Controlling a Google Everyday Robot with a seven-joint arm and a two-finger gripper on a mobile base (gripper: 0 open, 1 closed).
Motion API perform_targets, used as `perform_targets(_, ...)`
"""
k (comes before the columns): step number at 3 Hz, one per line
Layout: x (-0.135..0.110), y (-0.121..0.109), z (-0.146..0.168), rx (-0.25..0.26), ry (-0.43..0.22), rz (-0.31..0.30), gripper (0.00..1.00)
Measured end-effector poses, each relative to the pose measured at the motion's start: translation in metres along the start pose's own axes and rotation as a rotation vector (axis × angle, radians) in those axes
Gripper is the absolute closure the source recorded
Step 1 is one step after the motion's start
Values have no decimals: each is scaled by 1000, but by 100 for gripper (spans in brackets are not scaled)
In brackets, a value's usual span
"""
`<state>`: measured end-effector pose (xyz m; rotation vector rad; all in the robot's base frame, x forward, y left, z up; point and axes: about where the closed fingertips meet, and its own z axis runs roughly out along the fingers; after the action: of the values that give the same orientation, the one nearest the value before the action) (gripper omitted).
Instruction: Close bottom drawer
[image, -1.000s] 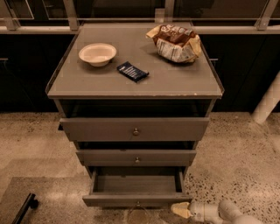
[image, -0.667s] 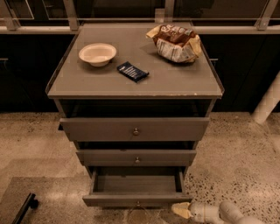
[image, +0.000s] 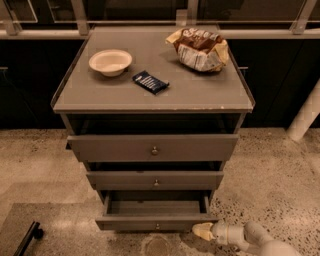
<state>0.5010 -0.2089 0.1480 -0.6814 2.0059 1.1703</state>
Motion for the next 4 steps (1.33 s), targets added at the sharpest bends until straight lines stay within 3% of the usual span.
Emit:
perform_targets(3, -18, -20, 12, 40, 32, -45, 100)
perform_targets(4, -48, -47, 20, 106, 45, -101, 100)
